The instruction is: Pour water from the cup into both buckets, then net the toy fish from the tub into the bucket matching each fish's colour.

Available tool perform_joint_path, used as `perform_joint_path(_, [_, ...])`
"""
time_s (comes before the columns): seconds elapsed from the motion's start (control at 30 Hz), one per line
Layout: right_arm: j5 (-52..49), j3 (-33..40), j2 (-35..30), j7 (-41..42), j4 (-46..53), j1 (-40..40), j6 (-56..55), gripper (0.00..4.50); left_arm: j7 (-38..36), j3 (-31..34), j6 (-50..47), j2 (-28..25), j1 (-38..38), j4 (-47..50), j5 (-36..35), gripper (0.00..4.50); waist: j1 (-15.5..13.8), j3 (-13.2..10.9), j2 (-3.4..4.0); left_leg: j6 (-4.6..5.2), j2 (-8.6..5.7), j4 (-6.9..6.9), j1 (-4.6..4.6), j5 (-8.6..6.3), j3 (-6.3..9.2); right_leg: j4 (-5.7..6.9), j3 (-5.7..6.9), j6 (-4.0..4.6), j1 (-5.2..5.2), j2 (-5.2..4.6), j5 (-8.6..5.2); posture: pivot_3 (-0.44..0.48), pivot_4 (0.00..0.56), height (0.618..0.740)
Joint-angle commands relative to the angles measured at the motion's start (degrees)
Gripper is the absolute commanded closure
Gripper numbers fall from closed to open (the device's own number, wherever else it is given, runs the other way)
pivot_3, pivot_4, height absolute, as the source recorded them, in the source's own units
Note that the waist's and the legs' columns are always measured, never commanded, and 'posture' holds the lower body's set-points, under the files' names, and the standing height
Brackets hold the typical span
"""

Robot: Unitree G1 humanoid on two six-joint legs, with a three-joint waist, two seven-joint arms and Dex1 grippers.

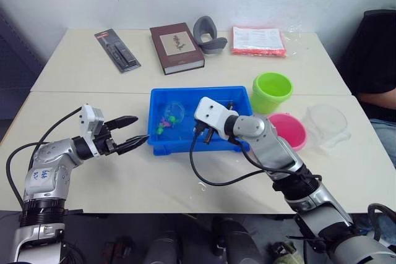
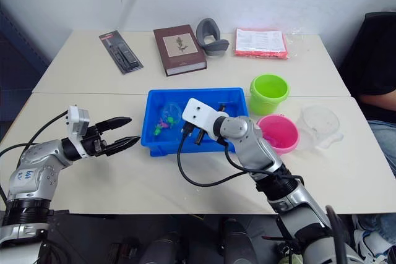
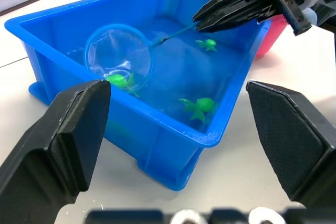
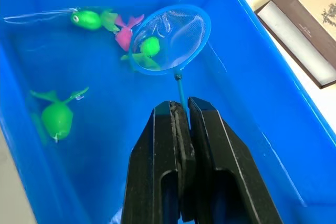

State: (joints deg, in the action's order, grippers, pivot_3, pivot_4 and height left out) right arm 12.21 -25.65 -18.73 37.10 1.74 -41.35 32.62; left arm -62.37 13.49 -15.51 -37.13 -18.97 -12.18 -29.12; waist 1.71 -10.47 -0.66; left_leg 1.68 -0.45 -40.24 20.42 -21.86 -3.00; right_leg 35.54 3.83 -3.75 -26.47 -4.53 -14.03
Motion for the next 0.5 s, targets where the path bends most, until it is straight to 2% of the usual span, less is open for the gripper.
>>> perform_joint_path(0.03, [3.21,0.80,-1.87,-2.30,0.17,-1.30,-2.39,4.50,0.06,0.89,0.35,-0.13,-0.20,1.19,-0.72,0.05,0.01,0.00,0.00,0.00,0.00,0.00,0.00,0.00,0.00,0.00,0.00,0.00,0.00,0.00,0.00,0.000,0.150,0.740])
perform_joint_path(0.33, [5.62,2.69,-8.84,-1.70,2.90,1.13,-2.04,4.50,0.41,0.71,-0.23,0.00,-0.03,1.90,-0.92,0.05,-0.04,0.00,0.00,0.00,0.00,0.00,0.00,0.00,0.01,-0.01,0.00,0.00,0.01,0.00,0.00,0.000,0.150,0.740])
perform_joint_path(0.5, [4.37,2.34,-5.42,-1.57,4.19,0.04,-0.86,4.50,0.62,0.50,-0.76,0.16,-0.33,2.31,-0.96,0.05,0.23,0.00,0.00,-0.02,0.02,0.01,-0.01,0.01,-0.03,0.02,-0.02,0.02,-0.01,0.03,-0.01,0.000,0.150,0.740])
